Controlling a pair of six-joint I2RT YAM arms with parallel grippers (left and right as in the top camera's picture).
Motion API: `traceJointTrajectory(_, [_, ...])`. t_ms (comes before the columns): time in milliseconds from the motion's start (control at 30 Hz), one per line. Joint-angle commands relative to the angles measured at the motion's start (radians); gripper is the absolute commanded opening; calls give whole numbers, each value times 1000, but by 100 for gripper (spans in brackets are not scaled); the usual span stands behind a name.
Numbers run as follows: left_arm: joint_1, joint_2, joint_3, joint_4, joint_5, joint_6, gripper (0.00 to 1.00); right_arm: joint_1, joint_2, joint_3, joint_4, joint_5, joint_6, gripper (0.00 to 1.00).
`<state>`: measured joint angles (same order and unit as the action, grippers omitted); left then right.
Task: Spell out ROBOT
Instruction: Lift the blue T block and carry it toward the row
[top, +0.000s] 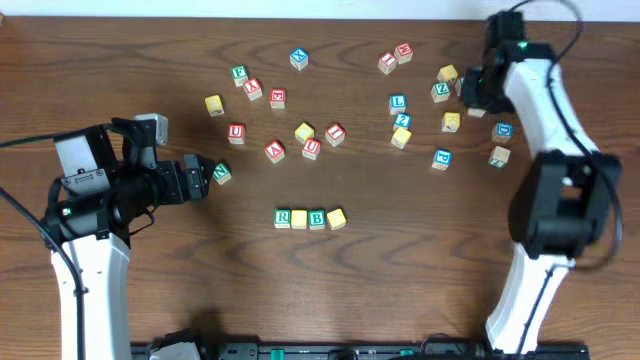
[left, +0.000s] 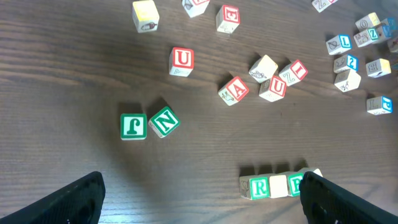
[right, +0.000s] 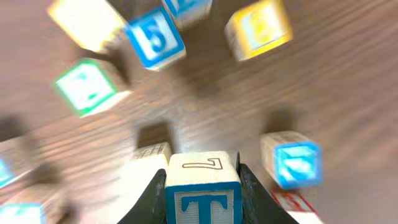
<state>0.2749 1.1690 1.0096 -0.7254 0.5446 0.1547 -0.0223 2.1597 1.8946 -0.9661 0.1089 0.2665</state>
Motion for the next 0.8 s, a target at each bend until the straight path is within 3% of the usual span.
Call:
traceJointTrajectory(0, [5,-2,18,0,5,6,98,-8,-191,11,-53,12,2,18])
traceJointTrajectory(100, [5,-2,18,0,5,6,98,34,-370,11,-168,12,2,18])
traceJointTrajectory(233, [5,-2,18,0,5,6,98,112,-473,11,-299,12,10,13])
traceJointTrajectory(400, [5,-2,18,0,5,6,98,224,-500,11,-412,12,49,1])
traceJointTrajectory(767, [5,-2,18,0,5,6,98,420,-501,-43,-416,21,123,1])
